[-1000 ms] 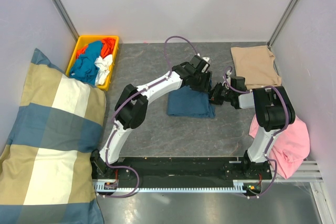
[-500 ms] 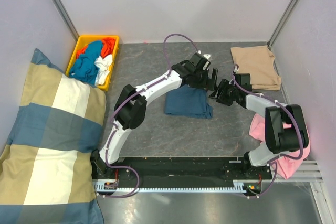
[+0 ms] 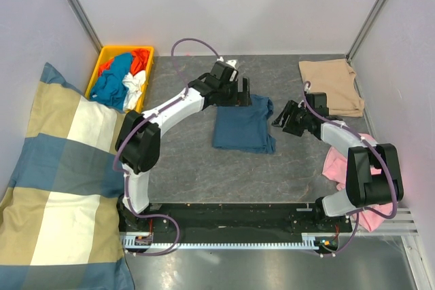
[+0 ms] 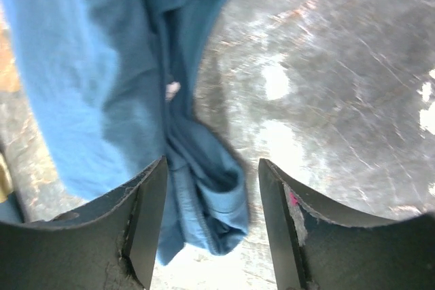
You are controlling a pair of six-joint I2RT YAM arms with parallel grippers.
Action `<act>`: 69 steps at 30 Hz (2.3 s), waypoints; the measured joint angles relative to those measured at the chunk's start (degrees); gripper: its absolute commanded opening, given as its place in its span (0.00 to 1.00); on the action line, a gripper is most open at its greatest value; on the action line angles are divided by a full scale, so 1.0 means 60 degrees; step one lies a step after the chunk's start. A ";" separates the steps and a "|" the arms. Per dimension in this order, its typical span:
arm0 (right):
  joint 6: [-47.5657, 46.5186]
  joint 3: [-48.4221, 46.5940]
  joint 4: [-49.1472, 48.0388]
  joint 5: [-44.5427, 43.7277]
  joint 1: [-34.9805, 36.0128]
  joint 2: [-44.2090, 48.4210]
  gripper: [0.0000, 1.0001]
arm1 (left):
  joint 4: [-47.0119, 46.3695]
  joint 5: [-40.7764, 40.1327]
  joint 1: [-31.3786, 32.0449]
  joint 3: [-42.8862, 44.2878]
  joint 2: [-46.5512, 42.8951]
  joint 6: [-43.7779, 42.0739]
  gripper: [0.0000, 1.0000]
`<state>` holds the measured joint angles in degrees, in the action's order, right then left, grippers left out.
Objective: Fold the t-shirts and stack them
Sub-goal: Fold the tshirt, then neatly place the folded tshirt to the corner
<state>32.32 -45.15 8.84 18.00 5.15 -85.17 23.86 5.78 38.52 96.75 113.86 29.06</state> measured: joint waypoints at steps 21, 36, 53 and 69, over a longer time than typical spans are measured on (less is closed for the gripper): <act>-0.0127 -0.0805 -0.0718 0.1588 0.0215 -0.1424 0.95 | -0.0503 -0.0703 -0.0168 -0.2288 0.0015 0.0000 1.00; 0.0157 -0.0787 -0.1854 0.1690 0.0685 -0.2346 0.97 | -0.0659 -0.0663 -0.0208 -0.2390 0.0015 0.0000 1.00; 0.0761 -0.0801 -0.4054 0.2233 0.0863 -0.3253 0.98 | -0.0710 -0.0612 -0.0321 -0.2441 0.0015 0.0000 1.00; 0.1180 -0.0707 -0.4167 0.1781 0.1741 -0.3748 0.02 | -0.0688 -0.0499 -0.0364 -0.2441 0.0015 0.0007 1.00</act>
<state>39.40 -49.39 -16.16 28.69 15.59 -107.66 19.73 2.79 36.34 82.11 113.95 29.10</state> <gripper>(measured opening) 0.231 0.995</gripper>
